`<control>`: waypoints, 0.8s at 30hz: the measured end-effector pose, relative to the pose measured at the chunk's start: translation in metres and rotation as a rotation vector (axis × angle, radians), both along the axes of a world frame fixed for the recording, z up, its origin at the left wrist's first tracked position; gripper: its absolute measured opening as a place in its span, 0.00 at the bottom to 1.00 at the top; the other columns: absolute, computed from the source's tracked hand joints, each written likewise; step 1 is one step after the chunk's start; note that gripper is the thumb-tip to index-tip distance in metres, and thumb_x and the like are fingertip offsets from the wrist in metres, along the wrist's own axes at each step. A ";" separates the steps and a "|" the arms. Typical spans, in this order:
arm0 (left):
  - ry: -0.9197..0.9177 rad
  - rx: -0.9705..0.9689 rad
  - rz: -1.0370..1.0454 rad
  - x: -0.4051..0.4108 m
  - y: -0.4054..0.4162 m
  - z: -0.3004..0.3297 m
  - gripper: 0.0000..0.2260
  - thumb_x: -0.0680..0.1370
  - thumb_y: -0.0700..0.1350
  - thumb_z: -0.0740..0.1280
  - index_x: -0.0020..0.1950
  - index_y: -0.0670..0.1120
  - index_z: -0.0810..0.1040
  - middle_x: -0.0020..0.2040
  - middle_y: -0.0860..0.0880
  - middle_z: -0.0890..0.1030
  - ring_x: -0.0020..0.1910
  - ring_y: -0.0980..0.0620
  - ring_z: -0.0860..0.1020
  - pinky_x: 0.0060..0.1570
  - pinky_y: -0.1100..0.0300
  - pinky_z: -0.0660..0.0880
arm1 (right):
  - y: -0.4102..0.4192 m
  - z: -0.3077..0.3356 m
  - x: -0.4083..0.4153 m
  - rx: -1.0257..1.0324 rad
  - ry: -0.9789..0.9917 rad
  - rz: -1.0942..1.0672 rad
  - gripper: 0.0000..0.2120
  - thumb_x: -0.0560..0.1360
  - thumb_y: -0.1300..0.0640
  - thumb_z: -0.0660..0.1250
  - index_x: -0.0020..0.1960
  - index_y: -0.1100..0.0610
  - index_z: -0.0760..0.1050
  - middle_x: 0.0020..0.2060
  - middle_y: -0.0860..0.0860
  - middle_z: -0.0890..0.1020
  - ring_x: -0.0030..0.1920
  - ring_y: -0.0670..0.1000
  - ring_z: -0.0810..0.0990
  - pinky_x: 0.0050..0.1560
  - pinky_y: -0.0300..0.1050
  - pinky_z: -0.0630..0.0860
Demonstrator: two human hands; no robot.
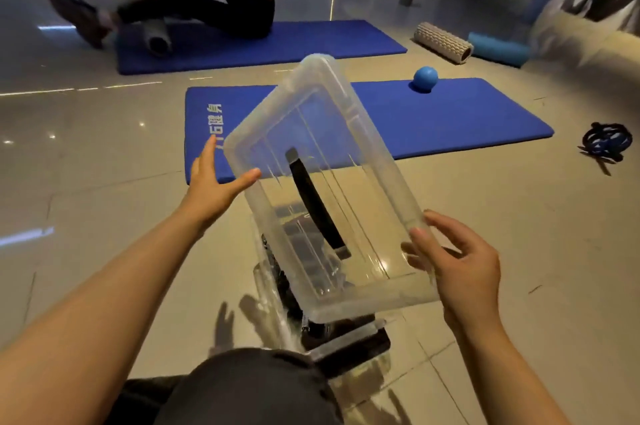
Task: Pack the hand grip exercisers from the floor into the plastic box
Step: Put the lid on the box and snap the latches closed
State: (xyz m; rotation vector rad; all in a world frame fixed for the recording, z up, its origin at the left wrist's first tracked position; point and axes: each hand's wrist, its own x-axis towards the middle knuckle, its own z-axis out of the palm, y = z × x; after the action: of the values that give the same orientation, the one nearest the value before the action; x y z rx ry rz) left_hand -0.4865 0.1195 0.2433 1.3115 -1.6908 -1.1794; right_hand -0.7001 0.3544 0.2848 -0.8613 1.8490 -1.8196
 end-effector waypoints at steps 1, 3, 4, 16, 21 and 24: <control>0.019 0.054 0.003 0.007 -0.003 -0.007 0.48 0.64 0.64 0.72 0.76 0.58 0.49 0.76 0.48 0.54 0.72 0.47 0.61 0.68 0.43 0.62 | -0.008 -0.014 -0.002 0.054 -0.122 0.008 0.07 0.71 0.62 0.72 0.44 0.50 0.81 0.42 0.52 0.84 0.36 0.55 0.84 0.36 0.46 0.80; -0.086 0.067 -0.109 0.013 -0.006 -0.022 0.44 0.69 0.59 0.72 0.76 0.58 0.49 0.76 0.48 0.55 0.71 0.46 0.63 0.68 0.44 0.63 | -0.020 -0.052 -0.005 0.230 -0.335 0.006 0.04 0.71 0.64 0.71 0.44 0.57 0.81 0.41 0.57 0.83 0.34 0.57 0.83 0.33 0.45 0.80; -0.227 0.010 -0.210 0.012 -0.003 -0.032 0.41 0.70 0.57 0.71 0.76 0.56 0.50 0.76 0.48 0.55 0.72 0.47 0.61 0.69 0.45 0.62 | -0.023 -0.075 -0.007 0.325 -0.393 -0.006 0.03 0.72 0.65 0.71 0.44 0.60 0.80 0.41 0.58 0.83 0.34 0.58 0.83 0.34 0.46 0.80; -0.617 -0.119 -0.367 -0.017 0.061 -0.175 0.40 0.68 0.72 0.60 0.75 0.61 0.47 0.75 0.55 0.39 0.74 0.51 0.33 0.70 0.41 0.41 | -0.024 -0.189 -0.031 0.713 0.218 -0.051 0.04 0.74 0.55 0.69 0.46 0.55 0.79 0.53 0.50 0.75 0.46 0.45 0.73 0.46 0.35 0.68; -0.381 -0.323 -0.377 -0.042 0.044 -0.178 0.34 0.71 0.66 0.60 0.74 0.54 0.63 0.77 0.50 0.50 0.75 0.54 0.40 0.72 0.46 0.47 | -0.011 -0.190 -0.044 0.723 0.302 -0.046 0.11 0.72 0.56 0.72 0.53 0.56 0.78 0.53 0.48 0.73 0.43 0.44 0.74 0.41 0.30 0.67; -0.395 -0.264 -0.386 -0.063 0.038 -0.179 0.30 0.74 0.62 0.65 0.74 0.54 0.63 0.77 0.52 0.48 0.74 0.56 0.39 0.69 0.55 0.44 | -0.015 -0.201 -0.052 0.772 0.311 -0.113 0.15 0.75 0.56 0.69 0.59 0.59 0.77 0.55 0.52 0.74 0.52 0.51 0.75 0.50 0.40 0.70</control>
State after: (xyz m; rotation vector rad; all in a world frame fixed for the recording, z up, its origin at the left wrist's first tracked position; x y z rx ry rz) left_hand -0.5490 0.1575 0.0644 1.1343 -2.3780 -0.8904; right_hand -0.7518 0.3395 0.0841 -0.7636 2.5546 -0.8870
